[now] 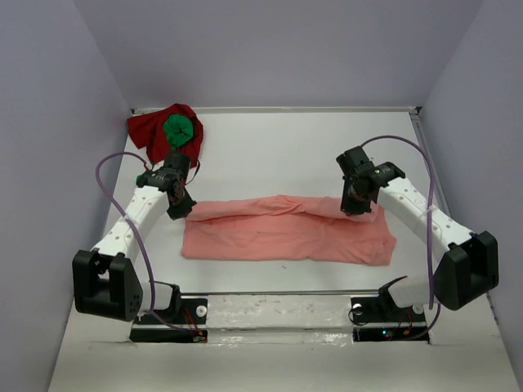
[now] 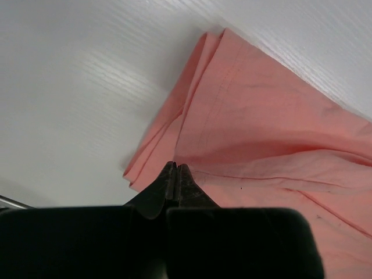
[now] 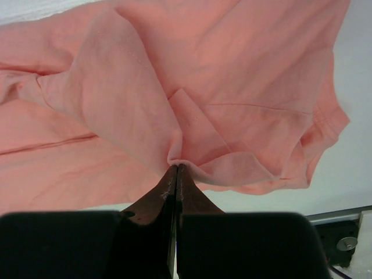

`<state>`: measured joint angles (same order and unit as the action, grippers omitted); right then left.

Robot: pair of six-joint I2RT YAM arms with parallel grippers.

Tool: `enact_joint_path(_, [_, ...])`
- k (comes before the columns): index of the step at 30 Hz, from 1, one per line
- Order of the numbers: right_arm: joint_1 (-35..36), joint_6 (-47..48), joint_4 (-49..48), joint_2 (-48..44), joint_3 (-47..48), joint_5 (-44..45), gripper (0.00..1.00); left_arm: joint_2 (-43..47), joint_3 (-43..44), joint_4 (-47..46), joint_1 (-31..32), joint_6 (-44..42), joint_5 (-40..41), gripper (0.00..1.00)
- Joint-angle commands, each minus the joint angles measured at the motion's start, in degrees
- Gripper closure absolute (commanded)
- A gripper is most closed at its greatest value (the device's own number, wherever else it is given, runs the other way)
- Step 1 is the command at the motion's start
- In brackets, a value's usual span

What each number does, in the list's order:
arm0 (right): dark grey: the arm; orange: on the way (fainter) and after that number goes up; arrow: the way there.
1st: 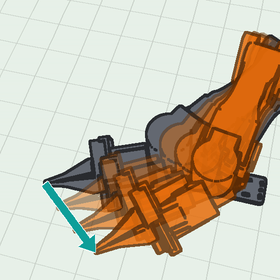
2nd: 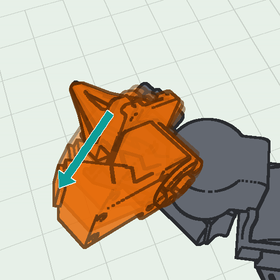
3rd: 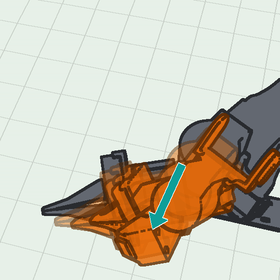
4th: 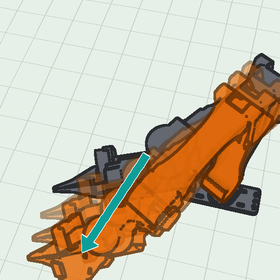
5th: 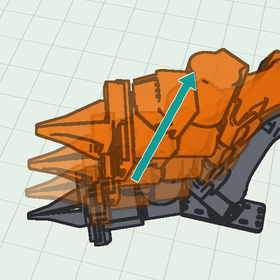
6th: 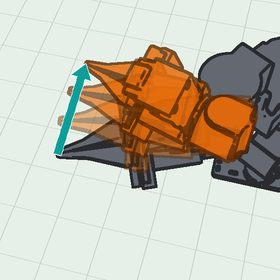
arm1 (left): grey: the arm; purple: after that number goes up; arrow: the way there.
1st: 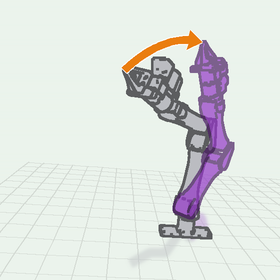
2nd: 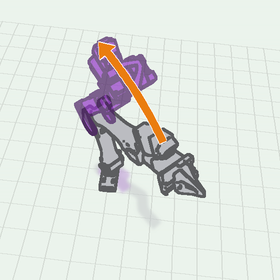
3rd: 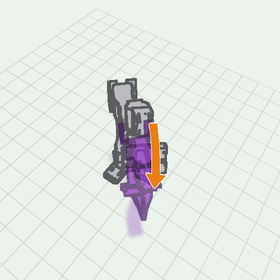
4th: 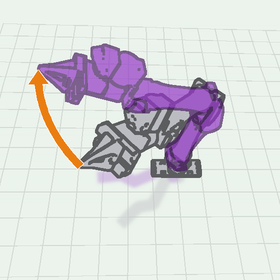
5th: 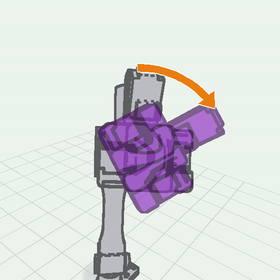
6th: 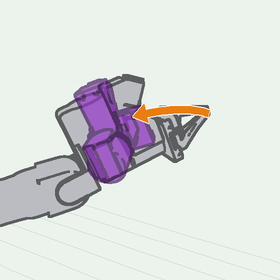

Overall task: Fold and stack the t-shirts
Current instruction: Fold the tshirt

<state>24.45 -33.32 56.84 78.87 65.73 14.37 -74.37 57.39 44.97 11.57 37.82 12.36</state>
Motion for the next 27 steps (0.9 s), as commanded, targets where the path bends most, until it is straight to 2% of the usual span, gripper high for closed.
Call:
enact_joint_path(1, [1.7, -6.9, 2.5, -3.5, -2.5, 2.3, 1.00, 2.4, -0.1, 4.9, 0.4, 3.5, 3.3, 1.00])
enact_joint_path(9, [3.0, -18.1, 5.0, -10.0, -8.6, 8.5, 1.00, 4.8, -1.5, 6.4, 0.4, 5.5, 5.2, 1.00])
enact_joint_path(17, [3.0, -25.5, 10.1, -5.1, -6.9, 15.7, 1.00, 2.8, -1.9, 6.5, 0.4, 5.1, 7.6, 1.00])
enact_joint_path(23, [3.0, -20.7, 6.0, -1.2, -6.1, 11.1, 1.00, 0.6, -2.0, 4.6, 0.3, 4.2, 5.5, 1.00])
enact_joint_path(25, [3.0, -17.1, 3.2, -1.2, -5.7, 8.9, 0.84, -0.1, -1.8, 3.3, 0.3, 3.6, 4.5, 1.00])
enact_joint_path(26, [3.0, -17.2, 3.4, -1.4, -5.4, 9.4, 0.73, -0.2, -1.8, 2.8, 0.3, 2.4, 2.9, 1.00])
enact_joint_path(27, [3.0, -16.3, 2.9, -2.6, -5.2, 9.2, 0.55, -0.3, -1.8, 2.1, 0.3, 2.1, 2.3, 1.00])
